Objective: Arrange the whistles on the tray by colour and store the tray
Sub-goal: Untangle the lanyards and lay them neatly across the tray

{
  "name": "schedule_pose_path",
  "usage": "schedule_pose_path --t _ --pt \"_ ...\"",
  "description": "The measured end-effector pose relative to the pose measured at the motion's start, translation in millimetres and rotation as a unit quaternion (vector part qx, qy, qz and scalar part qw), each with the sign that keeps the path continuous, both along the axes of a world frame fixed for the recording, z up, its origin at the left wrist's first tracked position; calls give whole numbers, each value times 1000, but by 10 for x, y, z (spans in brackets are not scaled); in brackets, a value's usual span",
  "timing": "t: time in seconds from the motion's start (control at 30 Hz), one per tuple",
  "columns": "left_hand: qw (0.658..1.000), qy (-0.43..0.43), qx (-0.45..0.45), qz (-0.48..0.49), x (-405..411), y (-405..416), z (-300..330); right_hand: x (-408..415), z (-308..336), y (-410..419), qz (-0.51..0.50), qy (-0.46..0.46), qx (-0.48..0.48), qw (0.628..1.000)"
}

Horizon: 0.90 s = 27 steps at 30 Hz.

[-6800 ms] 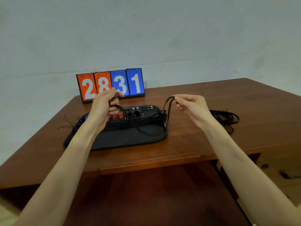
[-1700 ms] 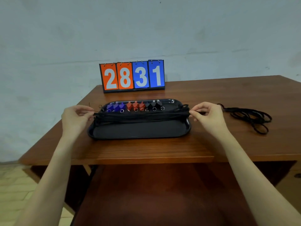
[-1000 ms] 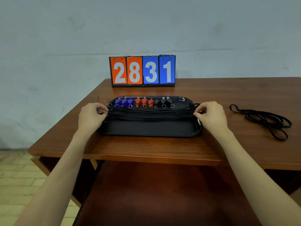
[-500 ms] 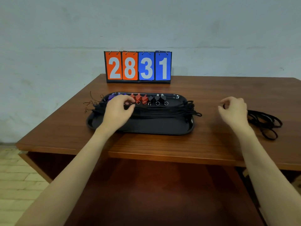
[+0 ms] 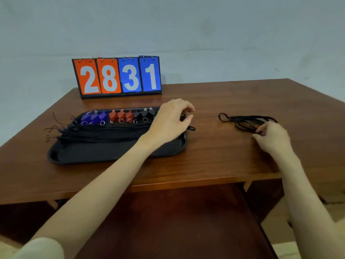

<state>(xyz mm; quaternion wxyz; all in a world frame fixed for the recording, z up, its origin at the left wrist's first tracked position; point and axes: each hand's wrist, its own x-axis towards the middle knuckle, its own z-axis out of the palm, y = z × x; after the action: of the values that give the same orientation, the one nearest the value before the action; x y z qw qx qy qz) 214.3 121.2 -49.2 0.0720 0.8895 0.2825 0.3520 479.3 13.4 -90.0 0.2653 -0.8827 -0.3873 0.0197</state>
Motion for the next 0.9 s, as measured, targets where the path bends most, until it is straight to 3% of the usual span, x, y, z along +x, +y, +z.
schedule_pose_path --t 0.13,0.3,0.47,0.67,0.9 --pt "999 7 5 -37 324 -71 74 -22 1 -105 32 40 147 988" --pt "996 -13 -15 -85 593 -131 71 -162 154 -273 120 85 300 943" --pt "990 -27 -39 -130 732 -154 -94 -262 152 -294 187 133 296 927" --pt "988 -40 -56 -141 724 -122 -195 -336 134 -268 211 130 314 916" --pt "987 -39 -85 -133 691 -94 -223 -398 264 -287 195 285 396 851"
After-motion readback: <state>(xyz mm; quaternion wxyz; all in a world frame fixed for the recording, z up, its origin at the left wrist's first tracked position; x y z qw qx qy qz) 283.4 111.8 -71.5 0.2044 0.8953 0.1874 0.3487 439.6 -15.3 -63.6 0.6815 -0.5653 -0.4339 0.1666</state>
